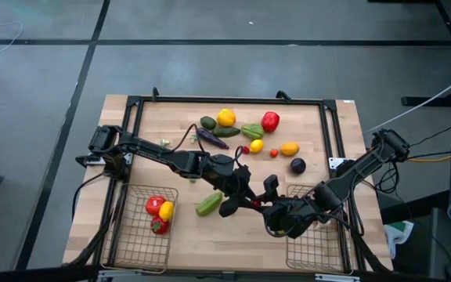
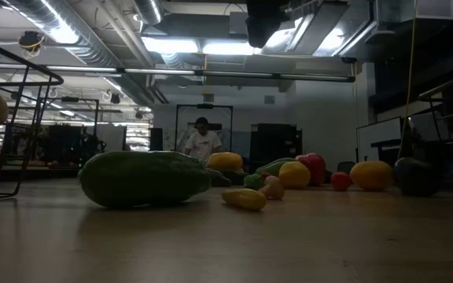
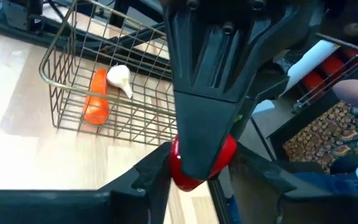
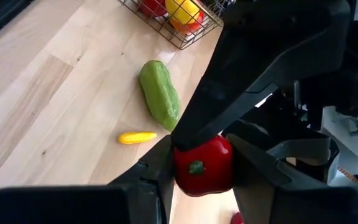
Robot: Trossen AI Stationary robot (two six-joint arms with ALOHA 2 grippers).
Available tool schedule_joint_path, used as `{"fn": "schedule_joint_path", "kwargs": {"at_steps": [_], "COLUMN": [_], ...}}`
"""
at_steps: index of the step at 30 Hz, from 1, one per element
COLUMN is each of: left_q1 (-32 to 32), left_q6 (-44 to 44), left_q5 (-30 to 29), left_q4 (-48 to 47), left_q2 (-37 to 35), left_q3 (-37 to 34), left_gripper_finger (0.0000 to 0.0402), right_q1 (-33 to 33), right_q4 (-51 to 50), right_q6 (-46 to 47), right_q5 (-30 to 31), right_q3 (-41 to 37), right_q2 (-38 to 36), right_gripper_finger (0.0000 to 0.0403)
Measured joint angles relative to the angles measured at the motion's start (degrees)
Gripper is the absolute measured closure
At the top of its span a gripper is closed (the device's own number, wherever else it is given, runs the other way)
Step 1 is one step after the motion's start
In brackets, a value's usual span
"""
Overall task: Sort produce into baskets
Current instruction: Put the bottom small red chili pepper into the right wire
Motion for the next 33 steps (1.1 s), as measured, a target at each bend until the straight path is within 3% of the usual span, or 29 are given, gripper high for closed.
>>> {"fn": "schedule_joint_path", "kwargs": {"at_steps": [10,19,25,33], "left_q1": [-0.13,-0.2,1.0,2.88], "left_q6": [2.58,4.5,5.13,7.75], "left_q5": [-0.25,-3.03,-2.5,-2.23], "left_q4": [2.23,2.4,1.26,-3.82], "left_q2": [0.11,0.07,0.03,0.02], "left_q3": [-0.11,-0.07,0.02,0.0], "left_gripper_finger": [0.0249,0.0165,0.0154,0.016], "right_q1": [0.06,0.11,0.98,1.09], "right_q4": [0.01,-0.01,-8.54,-27.58], "right_q6": [0.02,0.22,6.13,33.32], "right_q5": [-0.3,-0.86,-0.73,-21.05], "right_q3": [0.02,0.0,3.67,6.43], "right_q2": [-0.09,-0.02,-0.42,-0.57], "right_gripper_finger": [0.0274,0.0274,0.0274,0.0274]}}
